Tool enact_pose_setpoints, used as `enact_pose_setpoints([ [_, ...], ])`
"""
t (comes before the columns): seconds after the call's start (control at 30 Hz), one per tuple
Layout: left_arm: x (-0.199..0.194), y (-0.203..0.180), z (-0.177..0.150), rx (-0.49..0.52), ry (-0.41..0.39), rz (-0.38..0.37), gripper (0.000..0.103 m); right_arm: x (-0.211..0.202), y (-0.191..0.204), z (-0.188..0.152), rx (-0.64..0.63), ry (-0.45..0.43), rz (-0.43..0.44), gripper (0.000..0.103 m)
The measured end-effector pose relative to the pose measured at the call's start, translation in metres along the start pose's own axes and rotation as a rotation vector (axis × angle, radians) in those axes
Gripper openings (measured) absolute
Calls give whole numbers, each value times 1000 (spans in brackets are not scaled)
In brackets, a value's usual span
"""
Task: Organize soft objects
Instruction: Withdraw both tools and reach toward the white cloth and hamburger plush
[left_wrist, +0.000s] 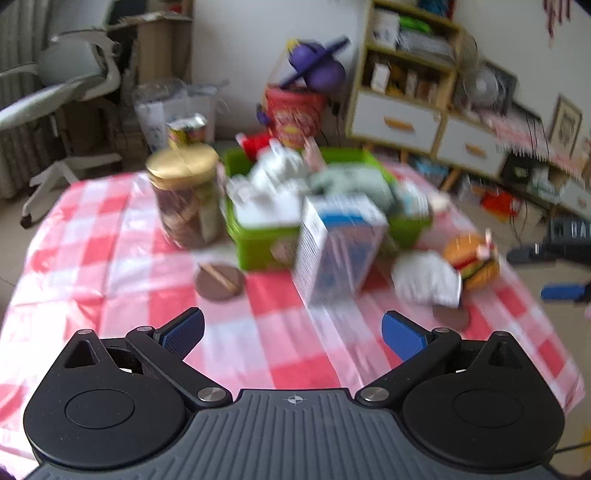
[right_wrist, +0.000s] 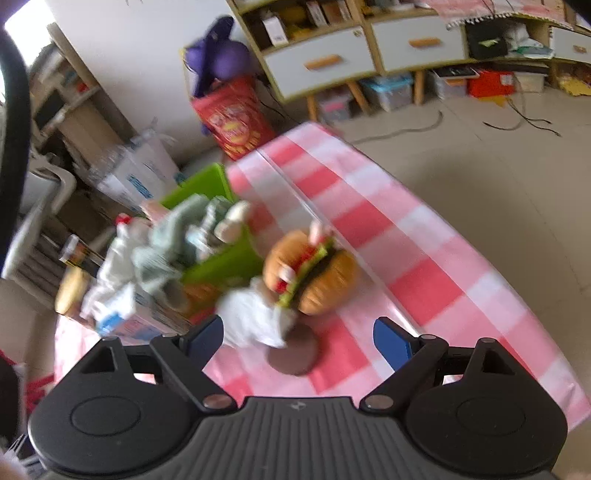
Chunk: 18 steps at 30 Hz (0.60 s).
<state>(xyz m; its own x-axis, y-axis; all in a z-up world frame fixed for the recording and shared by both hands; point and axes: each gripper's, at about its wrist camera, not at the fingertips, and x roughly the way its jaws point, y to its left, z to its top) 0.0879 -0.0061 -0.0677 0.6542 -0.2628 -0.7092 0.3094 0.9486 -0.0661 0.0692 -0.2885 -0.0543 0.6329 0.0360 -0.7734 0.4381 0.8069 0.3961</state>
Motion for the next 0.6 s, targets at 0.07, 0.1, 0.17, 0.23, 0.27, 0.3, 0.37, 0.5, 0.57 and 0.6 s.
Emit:
enact_pose_setpoints([
  [0.07,12,-11,-7,21,33,-18,98,4,-2,-1,7,11,-2,64],
  [0.1,17,-17,-10,27,42,-30,98,5,-4,-2,10,15,0,64],
  [0.17,27,-29,-15,39,48,-54,98,8,-6,-2,26,16,2,64],
  [0.23,37,-43,-17,53,34,-75,98,11,-11,-2,62,14,13,64],
  [0.27,42,-49,-17,59,23,-85,98,13,-15,-2,84,14,23,64],
  [0.3,48,-56,-17,64,17,-97,98,16,-17,-2,100,12,31,64],
  [0.37,57,-68,-16,68,6,-117,98,22,-22,0,120,1,44,64],
  [0.5,69,-90,-14,77,-35,-150,98,31,-31,5,138,-44,54,64],
  [0.57,74,-98,-13,91,-60,-158,98,35,-37,8,161,-56,81,64],
  [0.6,77,-101,-12,95,-68,-159,98,37,-40,10,178,-60,102,64],
])
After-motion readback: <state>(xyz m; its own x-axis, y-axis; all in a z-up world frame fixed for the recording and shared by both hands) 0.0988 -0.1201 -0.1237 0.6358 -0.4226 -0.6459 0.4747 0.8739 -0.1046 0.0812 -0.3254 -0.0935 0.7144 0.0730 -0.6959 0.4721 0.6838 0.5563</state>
